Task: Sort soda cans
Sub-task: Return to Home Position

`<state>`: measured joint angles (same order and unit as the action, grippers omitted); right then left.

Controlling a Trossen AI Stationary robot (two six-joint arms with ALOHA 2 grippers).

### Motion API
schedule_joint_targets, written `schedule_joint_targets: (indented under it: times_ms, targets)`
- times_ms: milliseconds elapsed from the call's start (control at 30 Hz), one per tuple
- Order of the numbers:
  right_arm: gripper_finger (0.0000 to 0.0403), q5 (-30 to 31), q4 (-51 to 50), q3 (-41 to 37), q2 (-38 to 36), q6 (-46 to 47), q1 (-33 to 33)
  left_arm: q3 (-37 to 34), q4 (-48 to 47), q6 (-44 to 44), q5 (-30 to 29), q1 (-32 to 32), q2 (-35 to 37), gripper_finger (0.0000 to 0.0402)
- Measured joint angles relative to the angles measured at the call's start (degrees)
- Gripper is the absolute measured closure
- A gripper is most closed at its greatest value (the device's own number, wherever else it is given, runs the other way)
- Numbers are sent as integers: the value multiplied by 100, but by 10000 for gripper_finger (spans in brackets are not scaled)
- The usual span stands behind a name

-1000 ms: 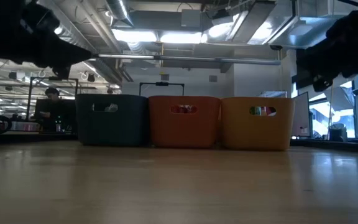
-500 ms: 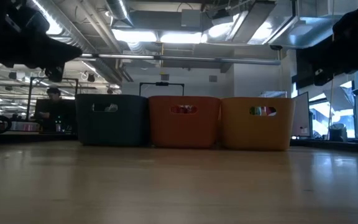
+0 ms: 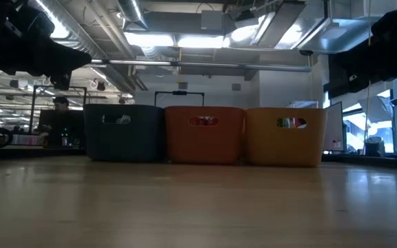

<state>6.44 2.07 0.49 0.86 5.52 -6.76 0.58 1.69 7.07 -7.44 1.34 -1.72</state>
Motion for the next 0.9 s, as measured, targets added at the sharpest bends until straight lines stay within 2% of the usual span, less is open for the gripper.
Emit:
schedule_joint_targets:
  times_ms: [900]
  targets:
    - [397, 0, 63, -7, 0, 15, 0, 0, -2, -2, -2, 0, 0, 386]
